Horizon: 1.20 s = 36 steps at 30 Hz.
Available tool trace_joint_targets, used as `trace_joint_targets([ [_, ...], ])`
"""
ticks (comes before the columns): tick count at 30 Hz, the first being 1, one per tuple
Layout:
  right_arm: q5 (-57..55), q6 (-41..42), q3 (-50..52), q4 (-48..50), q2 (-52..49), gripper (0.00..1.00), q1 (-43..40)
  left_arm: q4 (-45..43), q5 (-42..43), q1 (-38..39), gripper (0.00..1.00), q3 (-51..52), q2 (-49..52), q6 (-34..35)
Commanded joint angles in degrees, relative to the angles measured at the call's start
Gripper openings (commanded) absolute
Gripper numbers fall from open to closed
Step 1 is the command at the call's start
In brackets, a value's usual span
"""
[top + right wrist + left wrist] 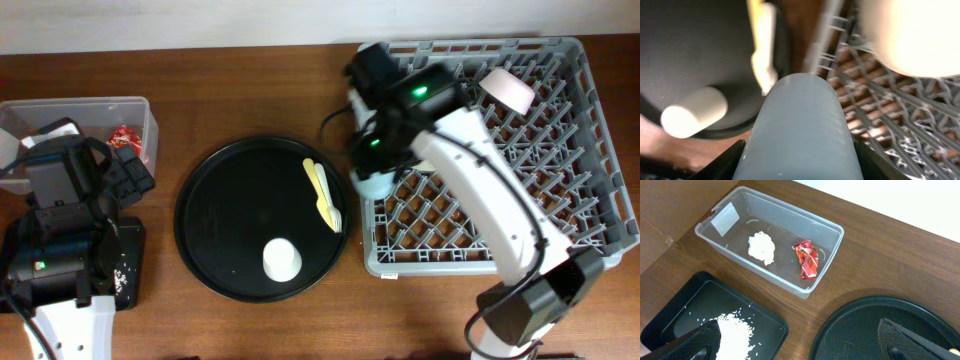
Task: Sort waste into correct bins and load items into the dishwasher rack
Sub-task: 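Carry the light-blue cup right and set it in the rack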
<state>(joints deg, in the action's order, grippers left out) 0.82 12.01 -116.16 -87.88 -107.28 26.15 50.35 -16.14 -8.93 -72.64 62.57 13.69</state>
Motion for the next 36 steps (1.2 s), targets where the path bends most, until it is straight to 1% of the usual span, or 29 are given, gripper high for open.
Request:
trace_joint_targets([
  [1, -1.2, 0.3, 0.3, 0.0, 1.0, 0.58, -5.5, -0.1, -0.6, -0.3, 0.99, -0.2, -0.3, 0.1],
  [4, -1.4, 0.3, 2.7, 0.1, 1.0, 0.59, -8.7, -0.1, -0.6, -0.3, 0.99, -0.2, -0.3, 0.1],
  [7, -1.5, 0.3, 6.7, 3.3, 1.0, 0.58, -9.7, -0.1, -0.6, -0.3, 0.99, -0.2, -0.3, 0.1],
  [13, -1.5, 0.3, 17.7, 13.7, 1.0, 0.59, -9.7, -0.1, -0.6, -0.3, 0.99, -0.2, -0.3, 0.1],
  [18, -1.5, 0.3, 24.0, 21.5, 1.0, 0.58, -9.7, -0.1, -0.6, -0.3, 0.99, -0.2, -0.3, 0.1],
  [23, -1.5, 0.3, 28.4, 25.7, 1.0, 0.58, -9.7, -0.1, -0.6, -0.3, 0.99, -0.2, -0.3, 0.1],
  [27, -1.5, 0.3, 29.4, 26.4, 1.0, 0.59, -9.7, -0.1, -0.6, -0.3, 0.99, -0.2, -0.3, 0.1],
  [29, -1.5, 0.3, 29.4, 26.4, 1.1, 0.81, -9.7, -0.1, -0.6, -0.3, 0.99, -0.2, -0.3, 0.1],
  [32, -1.5, -1.7, 26.7, 23.3, 1.2, 0.99, -9.7, -0.1, -0.6, -0.3, 0.99, -0.2, -0.3, 0.1],
  [35, -1.5, -1.7, 20.5, 18.2, 1.4, 1.0, -9.7, -0.1, -0.6, -0.3, 0.99, -0.2, -0.3, 0.1],
  [36, -1.2, -1.7, 16.9, 15.3, 1.7, 1.0, -9.7, -0.1, -0.6, -0.3, 0.99, -0.2, -0.3, 0.1],
])
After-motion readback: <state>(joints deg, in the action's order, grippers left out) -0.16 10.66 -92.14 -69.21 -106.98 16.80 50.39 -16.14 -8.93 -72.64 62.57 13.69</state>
